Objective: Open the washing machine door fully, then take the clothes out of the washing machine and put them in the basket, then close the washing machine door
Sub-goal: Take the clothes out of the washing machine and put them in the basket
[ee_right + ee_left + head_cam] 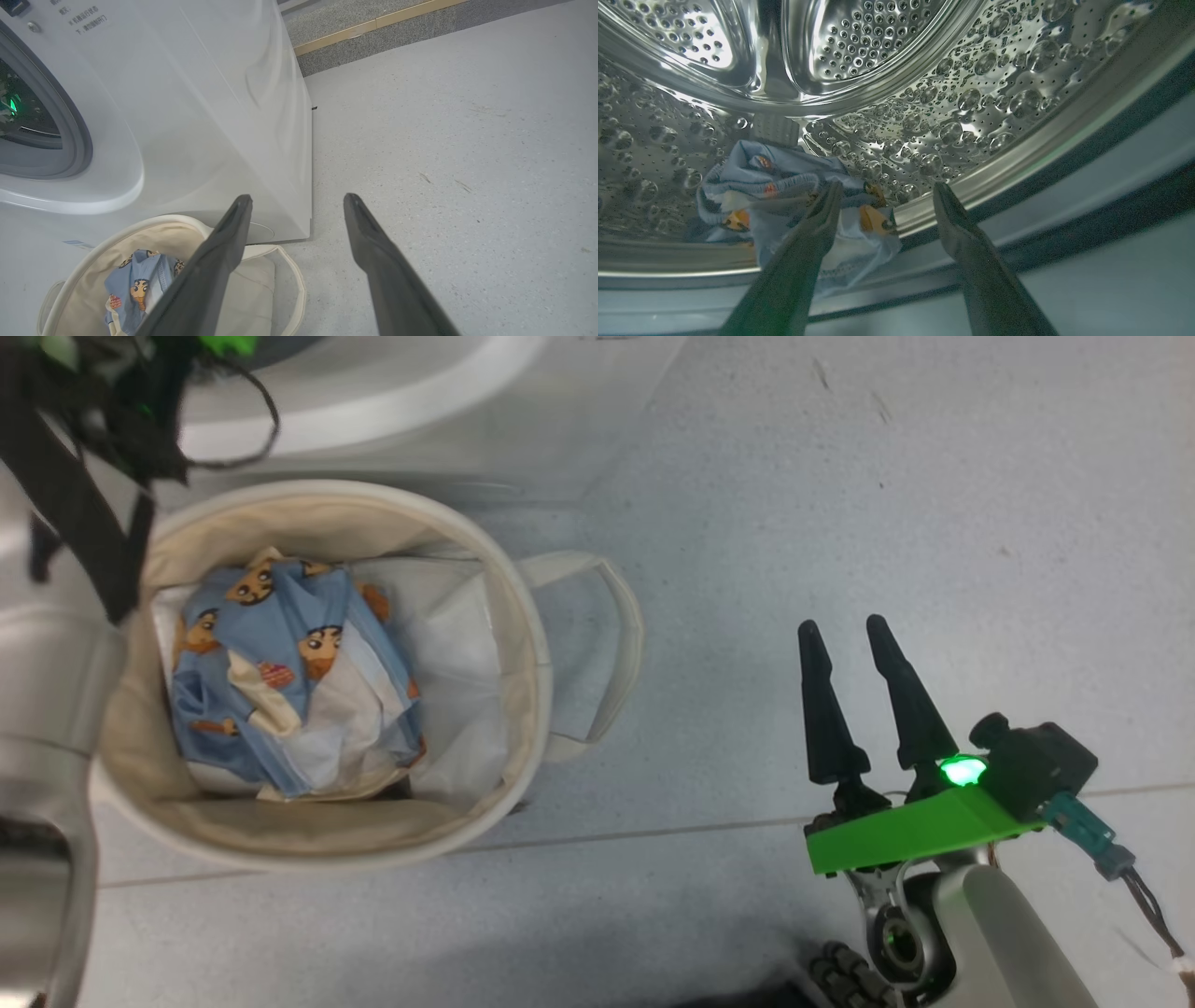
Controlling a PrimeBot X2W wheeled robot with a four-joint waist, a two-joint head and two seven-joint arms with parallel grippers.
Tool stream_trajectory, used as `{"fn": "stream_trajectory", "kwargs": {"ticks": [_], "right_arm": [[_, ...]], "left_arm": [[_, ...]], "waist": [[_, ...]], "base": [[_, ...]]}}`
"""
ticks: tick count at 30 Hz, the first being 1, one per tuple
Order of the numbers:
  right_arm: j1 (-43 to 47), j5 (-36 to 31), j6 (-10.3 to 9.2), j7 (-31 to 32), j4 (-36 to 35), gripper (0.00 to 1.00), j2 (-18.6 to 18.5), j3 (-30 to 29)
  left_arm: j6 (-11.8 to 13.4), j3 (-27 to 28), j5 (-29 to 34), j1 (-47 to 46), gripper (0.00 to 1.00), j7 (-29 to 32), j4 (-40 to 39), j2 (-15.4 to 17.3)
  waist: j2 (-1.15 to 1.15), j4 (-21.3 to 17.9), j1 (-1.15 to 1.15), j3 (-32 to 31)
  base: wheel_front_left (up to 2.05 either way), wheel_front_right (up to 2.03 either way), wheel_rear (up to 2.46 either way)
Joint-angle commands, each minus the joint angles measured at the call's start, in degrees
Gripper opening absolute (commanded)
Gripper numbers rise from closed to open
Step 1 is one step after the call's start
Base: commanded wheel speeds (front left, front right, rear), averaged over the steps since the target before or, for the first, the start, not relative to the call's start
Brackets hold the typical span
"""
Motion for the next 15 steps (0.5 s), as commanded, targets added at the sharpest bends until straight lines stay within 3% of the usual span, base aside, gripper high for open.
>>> {"fn": "stream_trajectory", "kwargs": {"ticks": [1, 9, 15], "right_arm": [[0.6, 0.5, 0.06, -0.7, -2.1, 1.0, 0.0, 1.5], [-0.5, 1.8, 0.06, -0.7, -3.2, 1.0, 0.0, 2.4], [-1.2, 2.5, 0.06, -0.7, -3.4, 1.0, 0.0, 2.5]], "left_arm": [[-0.3, 0.2, -0.2, -3.4, 1.0, 0.4, -1.0, 2.9], [-0.3, -1.9, -1.6, -11.6, 1.0, 1.5, 4.9, 4.1], [-0.3, -3.2, -2.6, -16.0, 1.0, 6.9, 10.5, 2.5]], "waist": [[0.0, -0.8, -0.01, 1.0], [0.0, -3.1, -0.01, 4.9], [0.0, -3.7, -0.01, 6.3]], "base": [[0.0, 0.0, 0.0], [0.0, 0.0, 0.0], [0.0, 0.0, 0.0]]}}
